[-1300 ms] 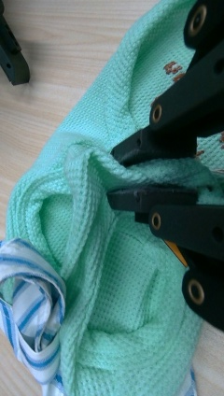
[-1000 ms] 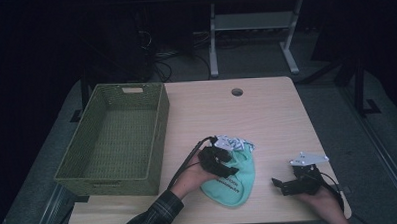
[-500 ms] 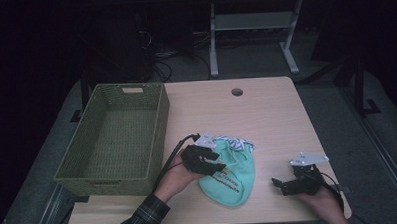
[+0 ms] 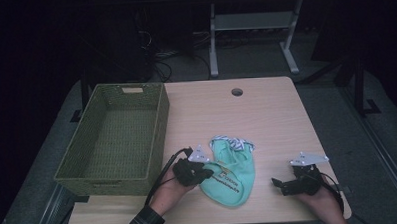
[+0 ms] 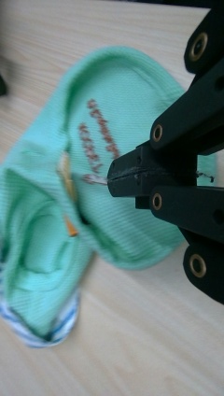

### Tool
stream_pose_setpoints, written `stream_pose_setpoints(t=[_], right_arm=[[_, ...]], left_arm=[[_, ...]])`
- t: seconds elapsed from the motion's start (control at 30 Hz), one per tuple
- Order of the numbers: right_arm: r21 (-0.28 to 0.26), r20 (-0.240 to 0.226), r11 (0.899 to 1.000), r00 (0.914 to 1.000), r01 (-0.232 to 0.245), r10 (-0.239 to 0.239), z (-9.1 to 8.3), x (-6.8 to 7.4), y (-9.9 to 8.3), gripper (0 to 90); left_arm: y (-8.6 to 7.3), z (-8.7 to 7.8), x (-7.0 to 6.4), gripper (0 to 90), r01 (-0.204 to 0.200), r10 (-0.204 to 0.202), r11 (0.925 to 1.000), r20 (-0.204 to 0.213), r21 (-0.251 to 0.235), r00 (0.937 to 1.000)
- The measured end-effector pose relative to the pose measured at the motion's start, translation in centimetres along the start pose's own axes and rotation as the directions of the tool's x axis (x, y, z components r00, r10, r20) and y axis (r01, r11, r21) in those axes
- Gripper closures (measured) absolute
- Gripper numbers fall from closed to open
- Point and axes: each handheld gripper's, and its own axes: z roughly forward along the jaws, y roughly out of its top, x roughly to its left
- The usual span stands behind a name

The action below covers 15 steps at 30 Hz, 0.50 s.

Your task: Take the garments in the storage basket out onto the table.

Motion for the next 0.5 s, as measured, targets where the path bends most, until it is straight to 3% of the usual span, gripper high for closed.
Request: stream_pose_setpoints(t=[0.4,0.5], right_arm=[[-0.003,-0.01,1.0,0.9999,0.013,-0.013,0.1,-0.1,0.1,2.8],[0.009,-0.011,1.0,0.9998,0.018,-0.017,-0.1,0.0,0.4,8.6]], left_arm=[[-1.2,1.5,0.2,89.2,0.008,-0.007,0.9971,-0.018,0.075,0.9998],[-1.3,1.7,0.2,88.8,0.015,-0.013,0.9966,-0.015,0.081,0.9998]])
